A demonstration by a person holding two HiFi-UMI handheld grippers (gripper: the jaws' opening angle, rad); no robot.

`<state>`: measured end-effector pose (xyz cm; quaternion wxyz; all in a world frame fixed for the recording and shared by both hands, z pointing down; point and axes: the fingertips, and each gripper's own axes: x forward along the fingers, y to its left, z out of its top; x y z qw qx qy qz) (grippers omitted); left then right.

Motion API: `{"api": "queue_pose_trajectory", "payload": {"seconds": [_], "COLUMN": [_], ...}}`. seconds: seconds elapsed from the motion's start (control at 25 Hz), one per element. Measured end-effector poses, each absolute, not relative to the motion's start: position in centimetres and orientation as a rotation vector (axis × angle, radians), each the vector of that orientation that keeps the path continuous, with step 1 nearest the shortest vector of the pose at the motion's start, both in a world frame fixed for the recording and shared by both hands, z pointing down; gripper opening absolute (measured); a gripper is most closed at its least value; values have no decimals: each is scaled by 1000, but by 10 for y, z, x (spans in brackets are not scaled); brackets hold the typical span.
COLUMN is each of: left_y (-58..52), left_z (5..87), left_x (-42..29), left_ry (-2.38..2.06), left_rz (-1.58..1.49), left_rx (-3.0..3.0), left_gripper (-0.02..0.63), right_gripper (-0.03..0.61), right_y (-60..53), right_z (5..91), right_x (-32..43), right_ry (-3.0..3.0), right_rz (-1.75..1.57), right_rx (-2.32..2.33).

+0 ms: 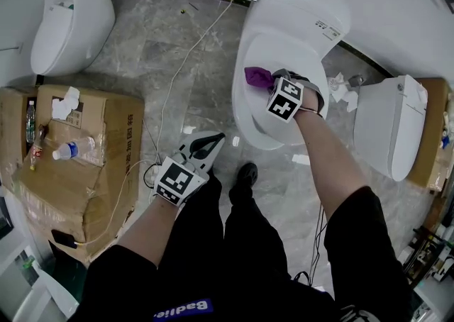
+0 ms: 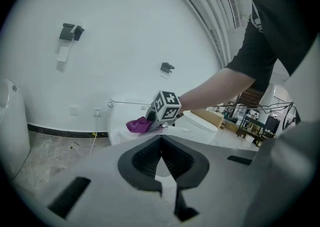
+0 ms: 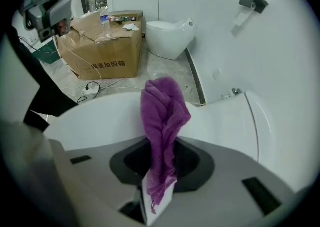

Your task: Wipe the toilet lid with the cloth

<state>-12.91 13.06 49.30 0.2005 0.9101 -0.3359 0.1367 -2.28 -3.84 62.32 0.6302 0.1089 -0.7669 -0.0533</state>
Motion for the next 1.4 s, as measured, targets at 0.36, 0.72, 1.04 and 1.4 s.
{"api": "queue_pose_trajectory", "payload": {"seconds": [0.36,0.72,1.04,1.4], "left_y": [137,165,208,241], "left_z": [482,453,452,440], "left_x": [-36,18,0,-74], "left_ry": [-922,-932,-894,-905], "left_rz": [373,331,325,323], "left_rx": [2544,2569,2555,2562], "left_gripper": [17,17,17,17], "right_gripper": [97,97,97,97], "right_y": [-10,12,33,73], "right_z": [621,617,602,584], "right_x": [131,167,79,24], "right_ry": [-1691,-1691,-1742,-1726], "right_rz": [-51,-46,-124,-60], "right_rx": [350,371,320,358]}}
